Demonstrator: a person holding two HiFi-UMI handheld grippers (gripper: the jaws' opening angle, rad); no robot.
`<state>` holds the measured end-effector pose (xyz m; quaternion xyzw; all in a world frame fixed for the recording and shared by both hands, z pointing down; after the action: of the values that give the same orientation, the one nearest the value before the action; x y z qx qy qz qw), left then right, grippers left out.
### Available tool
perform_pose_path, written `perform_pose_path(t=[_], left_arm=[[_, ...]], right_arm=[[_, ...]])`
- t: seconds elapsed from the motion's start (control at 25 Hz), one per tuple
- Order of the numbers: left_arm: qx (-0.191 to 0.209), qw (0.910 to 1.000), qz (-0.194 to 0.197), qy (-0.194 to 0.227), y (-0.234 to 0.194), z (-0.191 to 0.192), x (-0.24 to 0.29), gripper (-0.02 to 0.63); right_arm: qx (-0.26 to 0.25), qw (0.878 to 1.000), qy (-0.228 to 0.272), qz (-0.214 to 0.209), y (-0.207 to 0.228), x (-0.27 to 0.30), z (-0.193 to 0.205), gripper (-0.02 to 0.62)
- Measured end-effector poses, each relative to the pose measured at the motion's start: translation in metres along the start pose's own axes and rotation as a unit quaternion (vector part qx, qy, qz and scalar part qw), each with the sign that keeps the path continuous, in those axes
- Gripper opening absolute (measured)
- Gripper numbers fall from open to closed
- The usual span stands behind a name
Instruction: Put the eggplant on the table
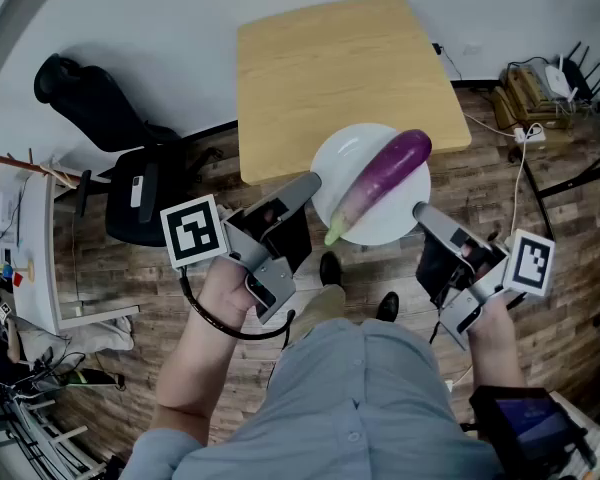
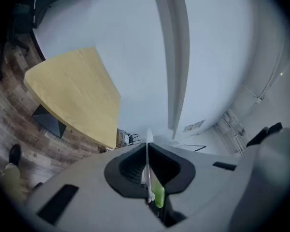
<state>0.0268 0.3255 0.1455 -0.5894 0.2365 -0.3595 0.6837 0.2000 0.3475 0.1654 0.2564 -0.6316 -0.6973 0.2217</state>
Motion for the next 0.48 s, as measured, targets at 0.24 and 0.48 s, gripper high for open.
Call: perform_pose_path(t=[0.24,0.48], left_arm=[[0.000,1.0000,-0.001,-0.004,0.0001,0.0026,0.0021,0.023],[0.004,0.9999,0.001,-0.009,0.0017,0.0024,0.0040,0.023]], right_arm=[[0.000,1.000,0.003,-0.002,0.0019,-0.0013,-0.0011,0.008],[-0.002,1.000,0.010,-0.002,0.0020,-0.0026,-0.0012,0.008]])
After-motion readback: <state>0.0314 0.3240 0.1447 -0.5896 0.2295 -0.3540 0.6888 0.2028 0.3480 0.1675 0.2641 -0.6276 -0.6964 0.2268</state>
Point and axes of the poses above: the fingertips, and each gripper's own axes: x forward along the fingers, y to its right, z out of its underside, the point moved 2 cm from there along -x, backward along the fingers, and after that the axes turned 9 degrees about y, right-handed, at the moved point
